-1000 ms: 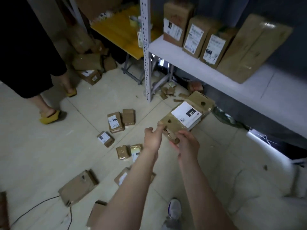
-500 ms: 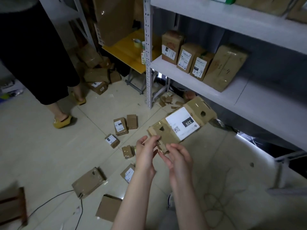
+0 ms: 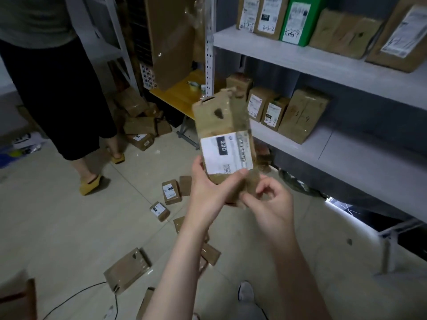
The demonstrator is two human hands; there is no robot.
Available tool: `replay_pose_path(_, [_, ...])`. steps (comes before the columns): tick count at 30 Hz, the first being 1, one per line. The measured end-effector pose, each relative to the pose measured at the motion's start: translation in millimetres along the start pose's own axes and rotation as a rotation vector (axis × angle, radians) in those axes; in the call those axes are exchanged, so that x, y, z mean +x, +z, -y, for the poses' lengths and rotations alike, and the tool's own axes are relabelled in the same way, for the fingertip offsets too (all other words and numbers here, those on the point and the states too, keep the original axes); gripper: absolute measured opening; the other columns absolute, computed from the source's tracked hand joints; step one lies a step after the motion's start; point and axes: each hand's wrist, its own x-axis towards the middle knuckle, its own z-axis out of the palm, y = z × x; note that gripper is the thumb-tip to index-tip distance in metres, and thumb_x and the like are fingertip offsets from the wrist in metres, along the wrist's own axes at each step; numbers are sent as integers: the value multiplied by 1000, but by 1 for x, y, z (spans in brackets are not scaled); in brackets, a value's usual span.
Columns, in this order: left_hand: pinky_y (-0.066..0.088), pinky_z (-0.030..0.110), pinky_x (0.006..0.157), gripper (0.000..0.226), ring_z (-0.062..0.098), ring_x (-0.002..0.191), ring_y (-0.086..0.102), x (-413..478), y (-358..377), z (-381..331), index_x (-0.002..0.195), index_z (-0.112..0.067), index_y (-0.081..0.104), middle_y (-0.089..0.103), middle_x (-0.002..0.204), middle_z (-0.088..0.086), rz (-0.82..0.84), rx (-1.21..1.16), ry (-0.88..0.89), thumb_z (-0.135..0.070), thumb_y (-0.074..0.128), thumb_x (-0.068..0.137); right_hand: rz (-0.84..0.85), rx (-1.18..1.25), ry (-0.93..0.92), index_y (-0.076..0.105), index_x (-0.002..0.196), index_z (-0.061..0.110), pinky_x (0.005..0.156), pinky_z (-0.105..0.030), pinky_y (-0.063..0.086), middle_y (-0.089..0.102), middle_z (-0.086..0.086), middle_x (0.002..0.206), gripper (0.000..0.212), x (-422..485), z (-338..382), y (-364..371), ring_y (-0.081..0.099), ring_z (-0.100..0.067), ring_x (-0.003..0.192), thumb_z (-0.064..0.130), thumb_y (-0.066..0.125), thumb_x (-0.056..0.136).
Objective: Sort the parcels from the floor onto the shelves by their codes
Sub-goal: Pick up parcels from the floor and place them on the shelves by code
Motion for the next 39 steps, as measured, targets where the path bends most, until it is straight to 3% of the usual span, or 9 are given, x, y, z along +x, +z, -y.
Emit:
replay_pose_path(4, [52, 26, 93, 82, 1, 106, 63, -2, -4, -9, 121, -28, 54, 65, 118, -10, 23, 22, -20, -61, 81, 50, 31, -246, -225, 45, 63, 14, 79, -28, 53, 65, 7, 113, 41, -4, 21, -18, 66, -6, 102, -11, 78, 62])
replay_pose_path(11, [55, 35, 85, 39, 17, 86, 73, -5, -8, -16, 113, -6, 60, 76, 93, 3, 154, -360, -225, -16, 78, 80, 49, -387, -390, 44, 64, 25, 90, -33, 47, 62, 16, 116, 38, -5, 42, -30, 59, -8, 113, 1, 73, 60])
replay_pose_path(15, [58, 39, 87, 35, 37, 98, 65, -4, -16, -14, 112, 2, 64, 69, 108, 19, 185, -578, -258, -1, 70, 77, 118, -223, -319, 55, 90, 15, 94, -38, 51, 63, 8, 124, 30, -7, 47, -29, 59, -11, 116, 8, 75, 69])
replay_pose_path(18, [56, 41, 90, 51, 24, 79, 67, -3, -28, -11, 114, 7, 58, 69, 86, 17, 255, -693, -185, 2, 66, 64, 85, -66, -210, 57, 109, 20, 100, -46, 50, 59, 14, 124, 43, -9, 48, -26, 58, -10, 118, 18, 76, 70])
replay_pose_path(23, [54, 28, 54, 35, 19, 61, 65, 0, -45, -2, 72, -4, 67, 65, 67, 7, 327, -849, -154, 12, 46, 49, 125, -28, -79, 47, 135, 31, 109, -40, 44, 51, 14, 138, 81, -9, 47, -22, 50, -3, 129, 45, 77, 60])
replay_pose_path(28, [49, 40, 84, 50, 26, 83, 65, 0, -56, 4, 80, -8, 75, 68, 83, 10, 403, -864, -103, 5, 58, 35, 315, 29, 50, 42, 142, 33, 103, -40, 49, 58, 4, 136, 95, -10, 41, -16, 59, -14, 122, 38, 82, 55])
replay_pose_path(32, [55, 37, 81, 40, 25, 78, 67, -6, -56, 2, 72, -4, 75, 71, 77, 11, 419, -841, -103, 6, 61, 35, 273, 109, 73, 56, 129, 28, 91, -41, 55, 62, -4, 129, 79, -12, 40, -9, 65, -20, 113, 27, 81, 55])
replay_pose_path(35, [53, 23, 61, 21, 13, 52, 60, -11, -52, -8, 52, -3, 65, 60, 50, 3, 312, -739, -77, 16, 56, 52, 164, 150, 39, 60, 118, 25, 78, -32, 56, 71, 3, 106, 61, -10, 40, -6, 68, -15, 99, 11, 74, 60])
replay_pose_path(39, [55, 25, 59, 21, 14, 55, 61, -9, -50, -12, 79, -3, 52, 62, 54, 1, 297, -638, -86, 18, 46, 77, 47, 155, 16, 59, 113, 23, 81, -33, 54, 66, 0, 102, 55, -8, 41, -7, 67, -10, 91, 6, 69, 61])
